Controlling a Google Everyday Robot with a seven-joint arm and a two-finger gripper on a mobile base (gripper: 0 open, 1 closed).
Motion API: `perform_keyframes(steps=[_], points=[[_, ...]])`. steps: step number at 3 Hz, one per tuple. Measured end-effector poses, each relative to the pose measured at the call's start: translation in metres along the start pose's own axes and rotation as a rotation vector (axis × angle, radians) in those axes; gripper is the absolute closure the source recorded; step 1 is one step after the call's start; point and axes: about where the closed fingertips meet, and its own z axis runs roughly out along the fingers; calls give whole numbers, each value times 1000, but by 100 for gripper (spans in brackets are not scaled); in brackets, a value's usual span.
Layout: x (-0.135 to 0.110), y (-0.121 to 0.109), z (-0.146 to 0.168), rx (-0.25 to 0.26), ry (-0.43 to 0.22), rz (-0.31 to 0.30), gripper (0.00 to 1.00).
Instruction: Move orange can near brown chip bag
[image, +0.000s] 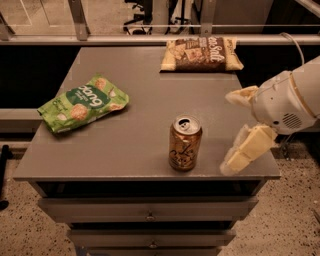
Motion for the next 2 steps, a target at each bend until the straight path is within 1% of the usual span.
perform_keyframes(steps=[1,2], points=[[-28,14,29,-65,-171,1,0],[-49,20,51,-101,-313,1,0]])
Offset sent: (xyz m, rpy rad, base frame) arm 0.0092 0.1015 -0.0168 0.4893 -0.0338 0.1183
